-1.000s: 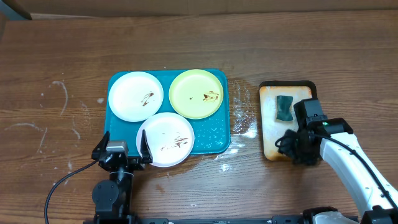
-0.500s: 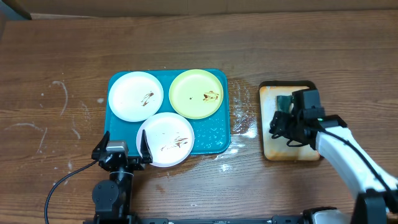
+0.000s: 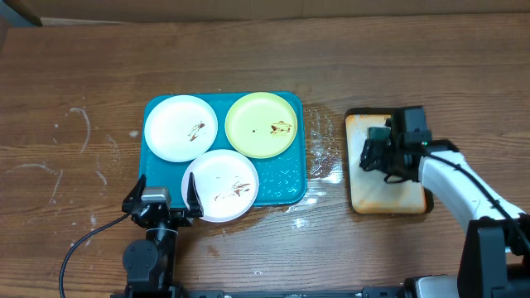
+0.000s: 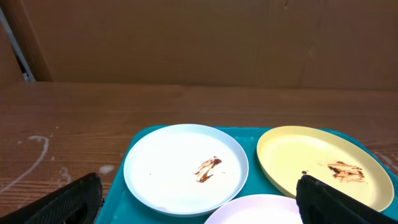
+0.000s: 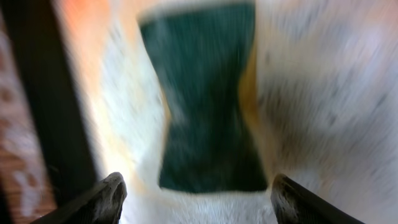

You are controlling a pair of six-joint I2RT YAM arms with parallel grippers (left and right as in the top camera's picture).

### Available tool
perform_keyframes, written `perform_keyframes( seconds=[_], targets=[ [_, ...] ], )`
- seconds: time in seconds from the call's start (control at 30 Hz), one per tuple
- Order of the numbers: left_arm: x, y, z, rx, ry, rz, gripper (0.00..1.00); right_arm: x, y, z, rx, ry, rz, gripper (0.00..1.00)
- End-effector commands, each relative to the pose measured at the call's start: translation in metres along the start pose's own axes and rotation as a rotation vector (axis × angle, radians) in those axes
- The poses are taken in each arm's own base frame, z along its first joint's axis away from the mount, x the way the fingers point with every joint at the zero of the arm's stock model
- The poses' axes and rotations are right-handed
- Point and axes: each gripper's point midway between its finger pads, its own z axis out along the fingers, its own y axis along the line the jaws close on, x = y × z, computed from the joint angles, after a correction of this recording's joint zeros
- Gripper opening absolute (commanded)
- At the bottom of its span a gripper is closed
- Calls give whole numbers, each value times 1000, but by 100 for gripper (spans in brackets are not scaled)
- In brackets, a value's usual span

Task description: Clean dirty plates on tray and stack at the side

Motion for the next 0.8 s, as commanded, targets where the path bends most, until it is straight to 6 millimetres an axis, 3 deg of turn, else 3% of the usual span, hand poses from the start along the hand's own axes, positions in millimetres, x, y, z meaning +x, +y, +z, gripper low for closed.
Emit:
perform_keyframes(
  seconds=[0.0,0.2,0.43,0.6,0.63,0.7,0.77],
  targets=[
    [0,0,0,5,-4,15,100,-31,4,-15,-18,-72,-40,79],
    [0,0,0,5,-4,15,100,-39,11,-16,-49,-92,-71,72],
    [0,0,0,5,-4,15,100,-28,11,18,-58,-15,-71,79],
    [0,0,0,5,-4,15,100,-25,11,27,-65,6,-69,78],
    [0,0,0,5,-4,15,100,-25,11,27,-65,4,-69,72],
    [0,0,0,5,-4,15,100,-25,11,27,-64,3,-65,51],
    [0,0,0,5,-4,15,100,-25,11,27,-64,4,-57,42]
  ],
)
